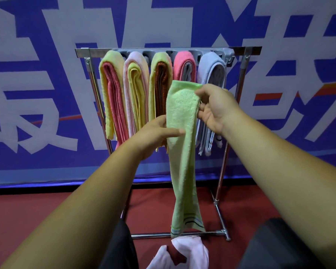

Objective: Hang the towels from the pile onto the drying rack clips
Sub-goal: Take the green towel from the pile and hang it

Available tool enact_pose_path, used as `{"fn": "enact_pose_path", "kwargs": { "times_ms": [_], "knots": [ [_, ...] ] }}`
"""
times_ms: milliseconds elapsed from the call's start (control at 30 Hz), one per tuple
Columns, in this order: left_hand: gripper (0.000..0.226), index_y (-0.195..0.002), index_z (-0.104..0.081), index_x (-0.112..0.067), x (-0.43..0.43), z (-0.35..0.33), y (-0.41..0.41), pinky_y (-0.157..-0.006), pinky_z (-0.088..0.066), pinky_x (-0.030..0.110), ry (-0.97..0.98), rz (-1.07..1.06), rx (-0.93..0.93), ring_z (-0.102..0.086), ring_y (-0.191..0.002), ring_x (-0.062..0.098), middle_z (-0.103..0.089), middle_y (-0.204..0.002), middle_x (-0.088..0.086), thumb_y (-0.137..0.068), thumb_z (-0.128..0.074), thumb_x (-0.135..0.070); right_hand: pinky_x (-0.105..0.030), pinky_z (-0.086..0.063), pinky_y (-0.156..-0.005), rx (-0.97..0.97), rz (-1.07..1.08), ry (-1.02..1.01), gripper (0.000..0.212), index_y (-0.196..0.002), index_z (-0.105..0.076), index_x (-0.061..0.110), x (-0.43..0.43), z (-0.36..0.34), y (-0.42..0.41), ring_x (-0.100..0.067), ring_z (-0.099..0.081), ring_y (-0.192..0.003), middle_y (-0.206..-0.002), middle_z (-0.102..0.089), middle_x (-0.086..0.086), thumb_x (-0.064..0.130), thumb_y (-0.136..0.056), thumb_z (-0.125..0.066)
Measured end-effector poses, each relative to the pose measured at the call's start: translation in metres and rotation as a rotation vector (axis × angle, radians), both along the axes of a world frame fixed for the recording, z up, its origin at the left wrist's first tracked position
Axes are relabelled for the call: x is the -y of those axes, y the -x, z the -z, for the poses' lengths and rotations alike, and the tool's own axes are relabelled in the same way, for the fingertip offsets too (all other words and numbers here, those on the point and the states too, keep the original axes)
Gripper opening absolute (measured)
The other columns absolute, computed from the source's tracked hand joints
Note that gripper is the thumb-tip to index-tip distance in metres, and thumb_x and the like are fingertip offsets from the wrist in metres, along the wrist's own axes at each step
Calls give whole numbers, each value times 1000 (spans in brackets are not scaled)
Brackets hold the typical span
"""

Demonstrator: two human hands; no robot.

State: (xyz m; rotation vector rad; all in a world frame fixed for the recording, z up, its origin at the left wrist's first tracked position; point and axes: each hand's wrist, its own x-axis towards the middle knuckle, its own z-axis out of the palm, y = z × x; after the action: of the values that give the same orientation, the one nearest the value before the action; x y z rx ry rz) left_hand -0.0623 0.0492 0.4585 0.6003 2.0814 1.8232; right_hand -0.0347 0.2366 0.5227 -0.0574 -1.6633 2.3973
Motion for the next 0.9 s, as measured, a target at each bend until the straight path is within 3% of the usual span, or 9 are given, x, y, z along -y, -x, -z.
{"fn": "enact_pose_path", "kwargs": {
  "times_ms": [133,267,367,500,567,633,700,767,900],
  "knots": [
    [40,-128,-70,-4,-9,4,-5,-89,-60,37,-56,45,66,-75,-108,28,-78,-120,13,-90,-80,-12,-45,-65,-89,-10,-69,28,26,-123,-68,-5,-5,-6,6,-28,-75,-96,-111,-75,-20,-2,-102,-51],
    [41,-127,-69,2,-14,6,-9,-89,-61,37,-126,55,135,-75,-104,28,-77,-118,17,-92,-78,-19,-40,-67,-82,23,-44,81,22,-117,-68,-4,-9,-4,11,-25,-78,-86,-98,-78,-17,-1,-105,-50],
    [38,-126,-70,0,-17,6,-10,-91,-62,41,-159,54,142,-74,-104,30,-77,-118,18,-95,-76,-21,-41,-66,-86,56,1,105,26,-125,-66,-6,-14,6,14,-26,-79,-91,-100,-80,-17,3,-106,-51],
    [39,-134,-66,2,-20,0,-14,-92,-62,46,-218,65,158,-74,-107,36,-74,-121,22,-101,-70,-20,-52,-57,-106,126,-46,125,45,-140,-63,0,-18,31,13,-36,-73,-119,-129,-74,-22,32,-111,-52],
    [38,-135,-65,2,-22,-5,-10,-92,-62,47,-254,45,191,-74,-111,37,-74,-123,24,-104,-66,-21,-52,-58,-102,241,-141,106,65,-137,-66,3,-13,51,4,-39,-73,-118,-129,-73,-24,57,-108,-45],
    [39,-133,-67,1,-24,-9,-3,-103,-56,56,-268,12,230,-70,-118,44,-72,-125,27,-103,-67,-24,-50,-59,-101,322,-216,60,81,-137,-69,8,-8,78,-5,-37,-73,-117,-129,-74,-23,75,-102,-39],
    [44,-134,-68,0,-22,-8,5,-115,-41,67,-242,-38,255,-61,-129,51,-67,-133,31,-99,-69,-27,-53,-54,-110,315,-246,42,85,-138,-70,12,-2,106,-12,-36,-71,-122,-132,-73,-20,79,-101,-33],
    [40,-135,-66,1,-19,-3,10,-111,-50,59,-230,-82,274,-67,-125,43,-71,-130,26,-103,-65,-22,-53,-51,-113,294,-236,73,80,-139,-70,14,2,128,-21,-34,-70,-125,-131,-74,-17,74,-104,-30],
    [33,-135,-63,4,-18,9,14,-95,-63,46,-247,-135,300,-74,-115,33,-75,-124,22,-107,-57,-11,-54,-51,-113,216,-201,62,71,-136,-72,16,5,160,-31,-30,-71,-125,-133,-74,-13,71,-92,-61]
  ]
}}
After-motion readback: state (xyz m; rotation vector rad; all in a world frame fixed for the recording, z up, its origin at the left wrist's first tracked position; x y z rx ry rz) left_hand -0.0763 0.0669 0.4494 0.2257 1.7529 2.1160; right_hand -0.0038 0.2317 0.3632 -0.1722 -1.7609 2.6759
